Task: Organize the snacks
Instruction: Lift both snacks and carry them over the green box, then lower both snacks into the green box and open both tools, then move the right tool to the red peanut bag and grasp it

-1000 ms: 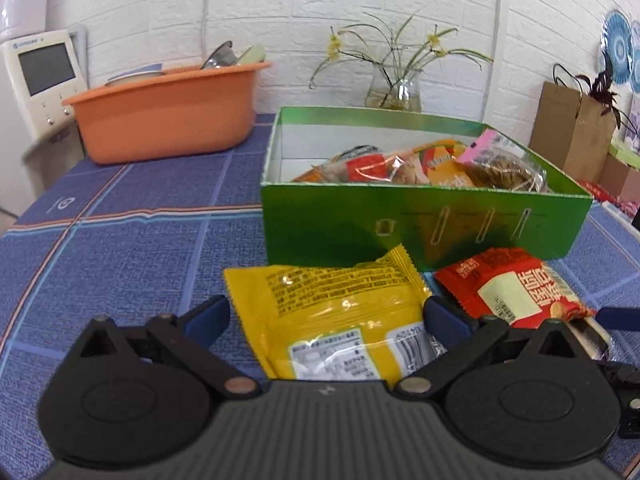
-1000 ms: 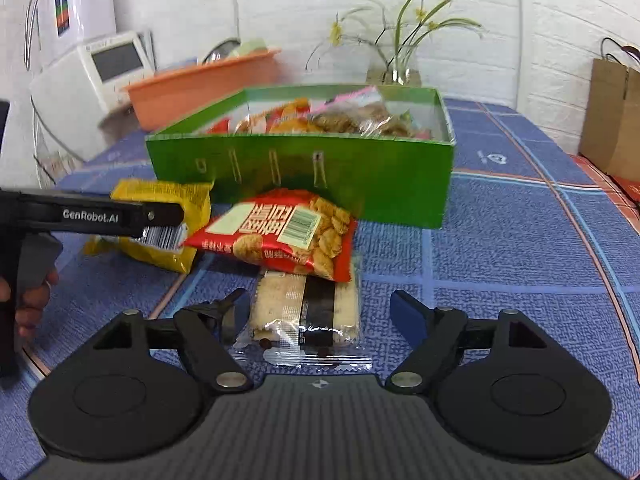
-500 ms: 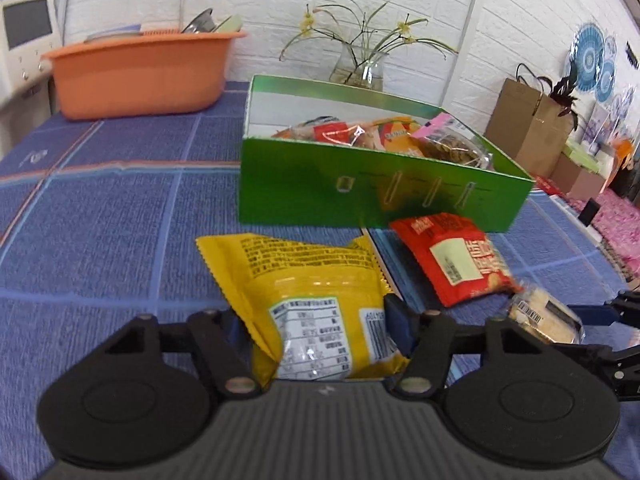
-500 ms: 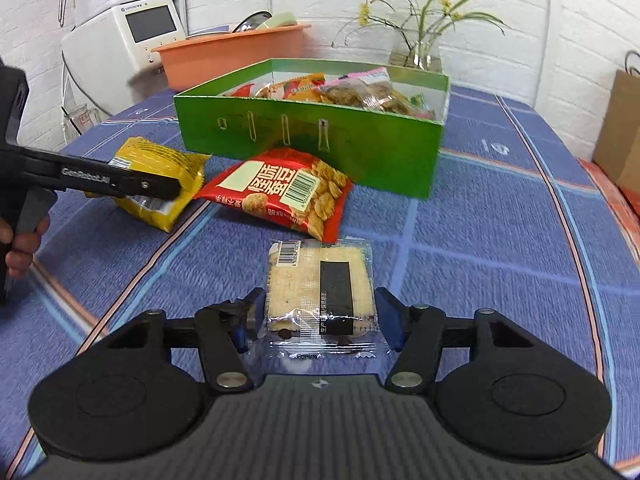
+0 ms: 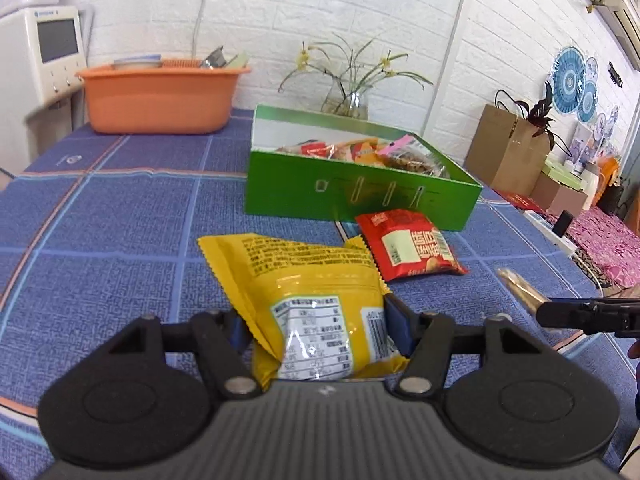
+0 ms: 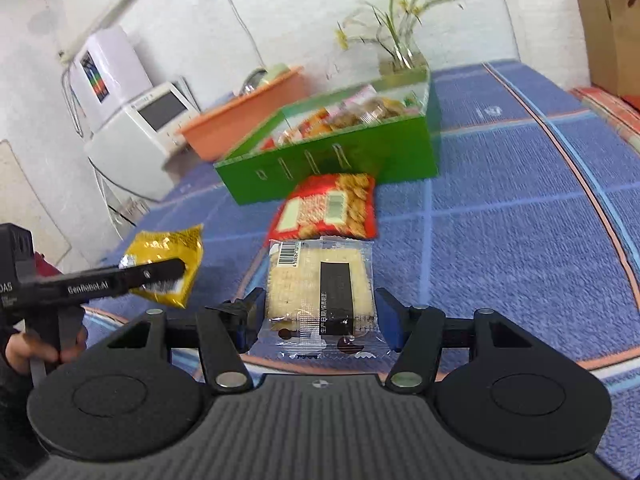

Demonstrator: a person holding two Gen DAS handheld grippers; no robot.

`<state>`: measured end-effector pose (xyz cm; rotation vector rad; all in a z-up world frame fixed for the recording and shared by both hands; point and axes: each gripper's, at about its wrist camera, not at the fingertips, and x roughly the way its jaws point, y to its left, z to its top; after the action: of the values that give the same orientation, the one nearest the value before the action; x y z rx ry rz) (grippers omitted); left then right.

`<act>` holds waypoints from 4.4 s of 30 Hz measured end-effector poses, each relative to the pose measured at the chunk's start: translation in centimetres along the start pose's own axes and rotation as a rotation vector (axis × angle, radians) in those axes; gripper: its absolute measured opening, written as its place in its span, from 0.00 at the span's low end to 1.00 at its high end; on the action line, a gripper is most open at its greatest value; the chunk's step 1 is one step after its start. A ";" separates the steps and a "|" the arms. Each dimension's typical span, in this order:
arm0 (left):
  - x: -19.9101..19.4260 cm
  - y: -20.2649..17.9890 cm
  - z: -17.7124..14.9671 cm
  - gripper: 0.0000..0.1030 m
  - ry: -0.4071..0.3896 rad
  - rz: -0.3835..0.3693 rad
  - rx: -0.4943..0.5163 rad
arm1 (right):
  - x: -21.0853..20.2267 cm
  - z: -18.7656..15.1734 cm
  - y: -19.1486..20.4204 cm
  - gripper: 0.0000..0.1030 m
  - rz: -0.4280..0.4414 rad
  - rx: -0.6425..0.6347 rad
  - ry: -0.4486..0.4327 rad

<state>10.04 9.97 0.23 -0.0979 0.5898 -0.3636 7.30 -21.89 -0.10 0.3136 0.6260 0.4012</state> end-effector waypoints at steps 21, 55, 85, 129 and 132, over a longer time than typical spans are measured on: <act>0.8 -1.6 4.2 0.62 -0.123 0.109 0.063 | 4.1 3.8 2.9 0.94 0.102 -0.011 -0.156; 11.7 -1.9 15.4 0.62 -0.225 0.060 -0.049 | 7.6 14.4 -0.4 0.94 -0.135 0.011 -0.504; 14.7 -2.9 13.8 0.83 -0.206 0.166 0.109 | 12.7 12.9 -2.1 1.00 -0.291 -0.067 -0.373; 9.9 -8.7 2.4 0.90 -0.017 0.144 0.281 | 7.9 7.0 -7.7 1.00 0.006 0.308 -0.001; 10.4 -9.1 2.8 0.90 -0.017 0.125 0.286 | 9.1 6.8 -6.9 1.00 0.007 0.257 0.042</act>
<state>16.79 -2.27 -1.14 0.2094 0.5189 -0.3217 20.06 -24.97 -2.17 0.5534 0.7186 0.3353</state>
